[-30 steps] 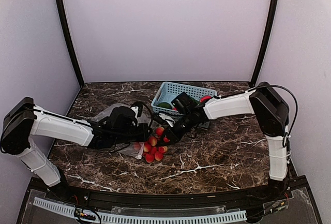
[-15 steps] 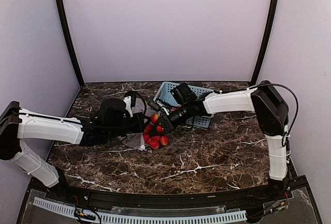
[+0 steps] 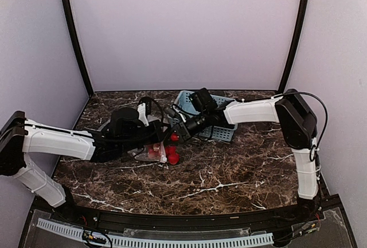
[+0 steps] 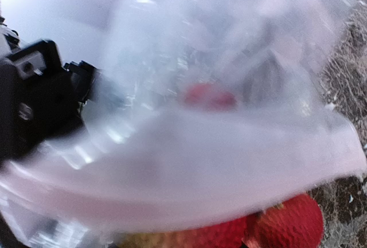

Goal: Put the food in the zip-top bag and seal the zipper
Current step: Adjust the fake fruit in the zipper food storage bag.

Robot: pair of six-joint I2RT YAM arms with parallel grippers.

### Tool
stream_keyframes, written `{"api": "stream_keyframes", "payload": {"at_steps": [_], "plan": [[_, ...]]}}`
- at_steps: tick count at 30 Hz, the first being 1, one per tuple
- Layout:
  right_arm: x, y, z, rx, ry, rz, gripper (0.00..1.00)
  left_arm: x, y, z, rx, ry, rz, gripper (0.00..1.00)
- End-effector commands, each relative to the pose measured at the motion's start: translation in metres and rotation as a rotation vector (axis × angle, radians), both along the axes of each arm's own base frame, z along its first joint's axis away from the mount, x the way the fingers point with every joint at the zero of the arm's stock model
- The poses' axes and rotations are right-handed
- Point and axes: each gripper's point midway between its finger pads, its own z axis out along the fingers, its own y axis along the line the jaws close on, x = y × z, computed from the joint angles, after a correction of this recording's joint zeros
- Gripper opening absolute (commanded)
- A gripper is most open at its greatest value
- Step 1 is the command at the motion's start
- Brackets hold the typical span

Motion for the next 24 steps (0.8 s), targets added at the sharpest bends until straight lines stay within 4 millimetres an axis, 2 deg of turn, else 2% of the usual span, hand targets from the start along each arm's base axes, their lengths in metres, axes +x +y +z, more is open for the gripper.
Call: {"api": "stream_keyframes", "payload": {"at_steps": [1, 5, 8, 11, 12, 15, 17, 18, 22, 24], "plan": [[-0.014, 0.016, 0.027, 0.114, 0.037, 0.086, 0.31, -0.006, -0.013, 0.005, -0.032, -0.002, -0.062, 0.01], [-0.032, 0.008, 0.047, 0.206, 0.045, 0.156, 0.36, -0.012, -0.019, 0.006, 0.02, -0.013, -0.13, 0.01], [-0.027, 0.007, 0.031, 0.145, 0.031, 0.116, 0.43, -0.022, -0.024, 0.012, 0.031, -0.034, -0.205, 0.01], [-0.017, 0.003, 0.005, 0.022, 0.019, 0.05, 0.55, -0.03, -0.026, 0.012, 0.061, -0.055, -0.259, 0.01], [-0.018, 0.001, 0.004, 0.008, 0.006, 0.055, 0.59, -0.031, -0.025, 0.012, 0.065, -0.058, -0.267, 0.01], [-0.024, -0.008, 0.015, -0.003, -0.059, 0.079, 0.75, -0.034, -0.023, 0.013, 0.08, -0.072, -0.279, 0.01], [-0.028, -0.018, 0.025, -0.008, -0.115, 0.089, 0.82, -0.034, -0.021, 0.01, 0.082, -0.071, -0.27, 0.01], [-0.031, -0.025, 0.026, -0.018, -0.135, 0.088, 0.84, -0.033, -0.021, 0.01, 0.079, -0.073, -0.266, 0.01], [-0.037, -0.049, 0.051, 0.004, -0.215, 0.085, 0.87, -0.03, -0.017, -0.003, 0.084, -0.051, -0.241, 0.01], [-0.037, -0.058, 0.053, -0.01, -0.23, 0.078, 0.87, -0.029, -0.015, -0.012, 0.095, -0.033, -0.224, 0.01]]}}
